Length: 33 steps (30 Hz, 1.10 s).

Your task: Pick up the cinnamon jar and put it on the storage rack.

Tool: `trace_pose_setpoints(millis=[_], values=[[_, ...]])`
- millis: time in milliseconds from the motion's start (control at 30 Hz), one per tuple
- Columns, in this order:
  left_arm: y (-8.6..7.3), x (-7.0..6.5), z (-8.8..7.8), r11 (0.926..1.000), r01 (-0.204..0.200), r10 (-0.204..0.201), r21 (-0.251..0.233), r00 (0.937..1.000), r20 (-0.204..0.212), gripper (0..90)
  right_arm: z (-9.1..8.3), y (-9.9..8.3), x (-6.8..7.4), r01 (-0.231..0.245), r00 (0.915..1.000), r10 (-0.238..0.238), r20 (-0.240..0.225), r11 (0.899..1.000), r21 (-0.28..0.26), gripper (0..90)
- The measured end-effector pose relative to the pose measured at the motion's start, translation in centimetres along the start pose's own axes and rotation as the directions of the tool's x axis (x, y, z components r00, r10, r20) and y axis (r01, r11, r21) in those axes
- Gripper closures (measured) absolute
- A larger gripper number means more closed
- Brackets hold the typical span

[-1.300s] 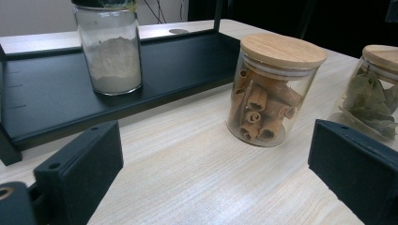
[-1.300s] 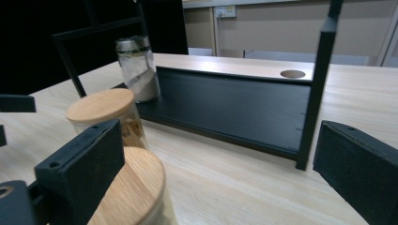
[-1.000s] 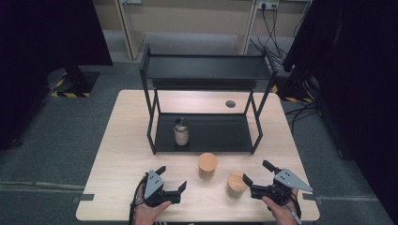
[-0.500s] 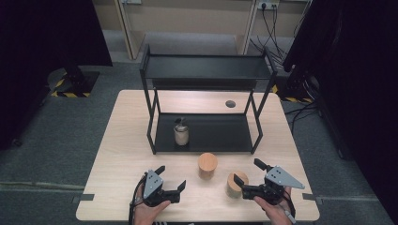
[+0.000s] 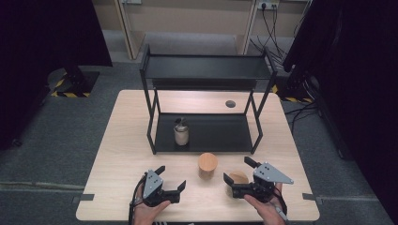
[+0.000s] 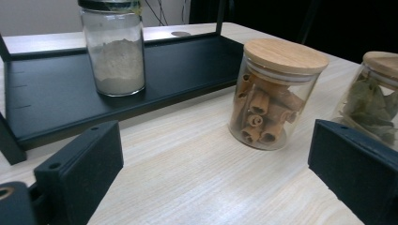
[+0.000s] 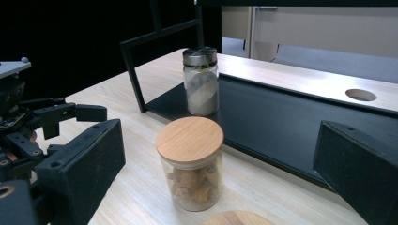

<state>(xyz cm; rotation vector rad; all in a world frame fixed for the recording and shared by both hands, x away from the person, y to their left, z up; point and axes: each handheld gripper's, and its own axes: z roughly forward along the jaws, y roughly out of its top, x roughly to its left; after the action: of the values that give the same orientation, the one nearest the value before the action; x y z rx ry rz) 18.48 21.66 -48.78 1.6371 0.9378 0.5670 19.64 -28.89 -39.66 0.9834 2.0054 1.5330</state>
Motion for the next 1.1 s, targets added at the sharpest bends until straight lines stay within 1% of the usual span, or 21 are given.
trace_pose_setpoints(millis=[233,333,467,600,800,900,1033,1067,1100], values=[[0.0,0.0,0.0,1.0000,-0.006,0.006,0.002,1.0000,0.000,2.7,0.8,0.7,1.0,-0.013,0.9999,0.014,-0.004,1.000,0.017,3.1],[0.0,0.0,0.0,1.0000,-0.005,0.005,0.002,1.0000,-0.002,2.7,1.1,1.1,1.6,-0.015,0.9999,0.015,0.004,1.000,0.028,3.1],[0.0,-0.1,-0.1,1.0000,-0.007,0.007,0.000,1.0000,0.007,2.7,1.7,1.5,2.4,-0.011,0.9998,0.011,0.017,0.999,0.036,3.2],[0.0,-0.1,-0.1,1.0000,-0.009,0.009,0.001,0.9999,0.010,2.7,2.4,1.8,2.9,-0.027,0.9993,0.025,0.026,0.998,0.053,3.3],[0.1,0.0,-0.1,1.0000,-0.008,0.008,-0.004,1.0000,0.001,2.7,3.6,2.0,4.2,-0.014,0.9975,0.009,0.070,0.997,0.071,3.7],[0.1,0.1,-0.2,1.0000,-0.006,0.006,-0.007,0.9999,-0.009,2.7,4.2,2.1,4.8,-0.023,0.9956,0.015,0.092,0.996,0.085,3.9],[0.1,0.1,-0.3,0.9999,-0.008,0.008,-0.007,0.9999,-0.010,2.7,5.0,2.1,5.5,-0.037,0.9929,0.025,0.116,0.994,0.101,4.1],[0.1,0.1,-0.3,0.9999,-0.009,0.009,-0.008,0.9999,-0.010,2.7,5.2,2.1,5.8,-0.037,0.9915,0.024,0.128,0.994,0.100,4.2],[0.1,0.1,-0.3,0.9999,-0.010,0.010,-0.008,0.9999,-0.009,2.7,5.4,2.0,6.3,-0.027,0.9893,0.013,0.145,0.995,0.100,4.2]])
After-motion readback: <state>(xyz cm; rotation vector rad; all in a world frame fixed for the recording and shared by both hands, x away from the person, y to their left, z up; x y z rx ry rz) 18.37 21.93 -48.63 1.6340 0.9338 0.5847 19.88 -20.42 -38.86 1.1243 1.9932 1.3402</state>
